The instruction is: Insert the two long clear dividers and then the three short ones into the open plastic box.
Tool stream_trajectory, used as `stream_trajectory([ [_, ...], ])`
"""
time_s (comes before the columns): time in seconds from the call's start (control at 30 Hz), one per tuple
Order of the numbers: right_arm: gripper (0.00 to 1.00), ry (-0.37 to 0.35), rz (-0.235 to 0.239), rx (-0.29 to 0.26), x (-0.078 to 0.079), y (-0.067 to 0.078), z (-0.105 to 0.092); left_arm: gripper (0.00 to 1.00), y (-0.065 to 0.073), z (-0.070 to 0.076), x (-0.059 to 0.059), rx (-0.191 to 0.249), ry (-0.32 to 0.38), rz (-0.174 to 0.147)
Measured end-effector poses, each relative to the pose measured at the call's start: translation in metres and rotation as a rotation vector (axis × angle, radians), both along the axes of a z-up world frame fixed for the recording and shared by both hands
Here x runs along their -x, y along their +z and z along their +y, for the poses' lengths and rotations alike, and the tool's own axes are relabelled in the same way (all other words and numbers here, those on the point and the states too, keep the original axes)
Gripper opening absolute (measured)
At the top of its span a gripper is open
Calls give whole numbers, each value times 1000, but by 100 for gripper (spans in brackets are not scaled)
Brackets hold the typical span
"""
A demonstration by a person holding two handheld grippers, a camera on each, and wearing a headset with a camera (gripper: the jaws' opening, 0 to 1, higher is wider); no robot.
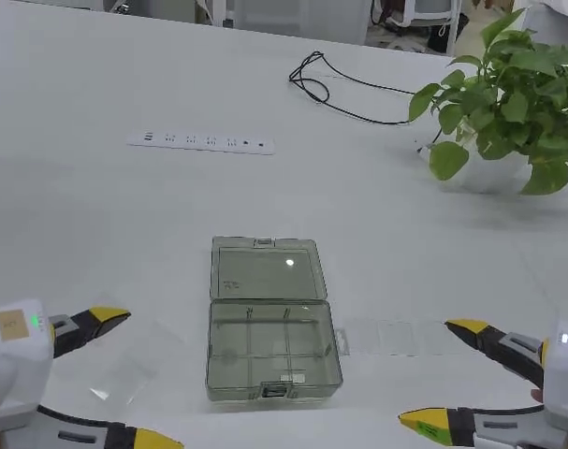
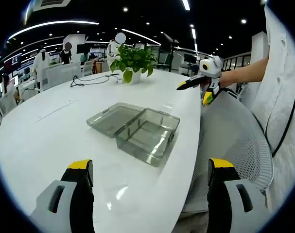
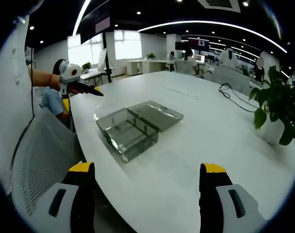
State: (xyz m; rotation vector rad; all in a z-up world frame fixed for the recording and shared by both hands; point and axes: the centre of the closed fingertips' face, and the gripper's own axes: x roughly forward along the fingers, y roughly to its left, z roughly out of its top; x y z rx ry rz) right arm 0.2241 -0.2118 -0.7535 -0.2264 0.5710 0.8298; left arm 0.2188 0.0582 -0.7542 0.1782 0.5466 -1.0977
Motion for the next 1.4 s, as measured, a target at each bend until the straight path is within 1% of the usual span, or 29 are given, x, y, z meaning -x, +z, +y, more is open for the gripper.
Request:
stream_trajectory([
  [0.37,89,8,6,8,-1,-1,-2,100,-2,0,1,2,2,5],
  [1.03,89,13,9,8,-4,-2,0,100,-4,1,-1,-2,1,12],
  [1.4,89,6,15,7,-4,-5,-3,100,-6,1,-3,-5,-2,19],
])
